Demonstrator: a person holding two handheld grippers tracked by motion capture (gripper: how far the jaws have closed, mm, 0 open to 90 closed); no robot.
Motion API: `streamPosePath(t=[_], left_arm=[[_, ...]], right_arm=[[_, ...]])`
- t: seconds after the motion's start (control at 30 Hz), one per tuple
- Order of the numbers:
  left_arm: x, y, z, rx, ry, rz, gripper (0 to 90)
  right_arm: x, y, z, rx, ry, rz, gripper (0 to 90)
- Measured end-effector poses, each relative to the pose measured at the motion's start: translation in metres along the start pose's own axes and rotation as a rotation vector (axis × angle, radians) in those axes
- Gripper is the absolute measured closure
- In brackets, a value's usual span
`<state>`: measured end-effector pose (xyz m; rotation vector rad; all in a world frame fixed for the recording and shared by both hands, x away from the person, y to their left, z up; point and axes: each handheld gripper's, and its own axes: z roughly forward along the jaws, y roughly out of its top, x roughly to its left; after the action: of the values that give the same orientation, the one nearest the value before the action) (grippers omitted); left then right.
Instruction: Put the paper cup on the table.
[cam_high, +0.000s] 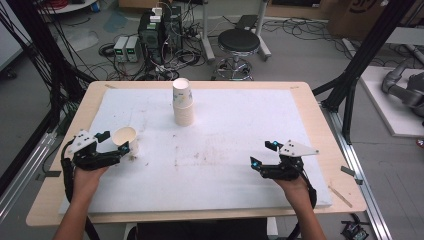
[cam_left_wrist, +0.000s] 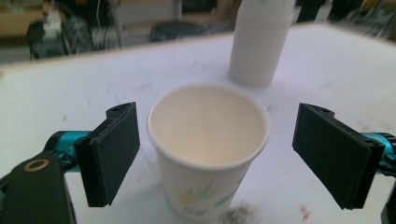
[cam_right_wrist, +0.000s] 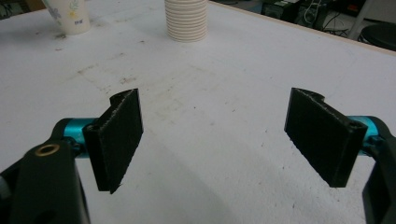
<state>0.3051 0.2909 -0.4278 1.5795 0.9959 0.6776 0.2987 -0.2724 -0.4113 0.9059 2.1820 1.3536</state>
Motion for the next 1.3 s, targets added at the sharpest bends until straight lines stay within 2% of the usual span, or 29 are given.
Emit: streamPosePath(t=[0.1, 0.13, 0.27, 0.37, 0.47, 0.6, 0.73, 1.03, 1.17, 1.3], left_arm=[[-0.006, 0.012, -0.007, -0.110, -0.019, 0.005, 14.9], [-0.009, 0.017, -0.008, -0.146, -0.039, 0.003, 14.9], [-0.024, 0.024, -0.002, -0.193, -0.134, -0.001, 14.9], [-0.039, 0.025, 0.009, -0.192, -0.214, 0.003, 14.9], [-0.053, 0.023, 0.022, -0.166, -0.278, 0.031, 14.9], [-0.067, 0.017, 0.035, -0.125, -0.338, 0.039, 15.4], [-0.075, 0.013, 0.042, -0.096, -0.362, 0.045, 15.6], [-0.079, 0.008, 0.042, -0.080, -0.362, 0.063, 15.7], [-0.078, 0.008, 0.040, -0.084, -0.356, 0.057, 15.9], [-0.078, 0.007, 0.038, -0.081, -0.353, 0.059, 16.0]], right_arm=[[-0.001, 0.000, -0.001, 0.002, -0.002, 0.003, 19.6], [-0.001, -0.001, -0.001, 0.000, -0.003, 0.002, 19.6], [-0.002, -0.001, -0.002, 0.002, -0.009, 0.003, 19.6], [-0.002, -0.002, -0.002, 0.020, -0.026, -0.005, 19.6], [-0.003, -0.002, -0.001, 0.043, -0.045, -0.026, 19.6], [-0.003, -0.002, -0.003, 0.052, -0.040, -0.011, 19.6], [-0.005, -0.004, -0.004, 0.048, -0.042, -0.005, 19.6], [-0.007, -0.004, -0.010, 0.023, -0.054, 0.011, 19.6], [-0.006, -0.003, -0.013, 0.016, -0.060, 0.015, 19.6], [-0.004, -0.002, -0.014, 0.012, -0.066, 0.005, 19.6]])
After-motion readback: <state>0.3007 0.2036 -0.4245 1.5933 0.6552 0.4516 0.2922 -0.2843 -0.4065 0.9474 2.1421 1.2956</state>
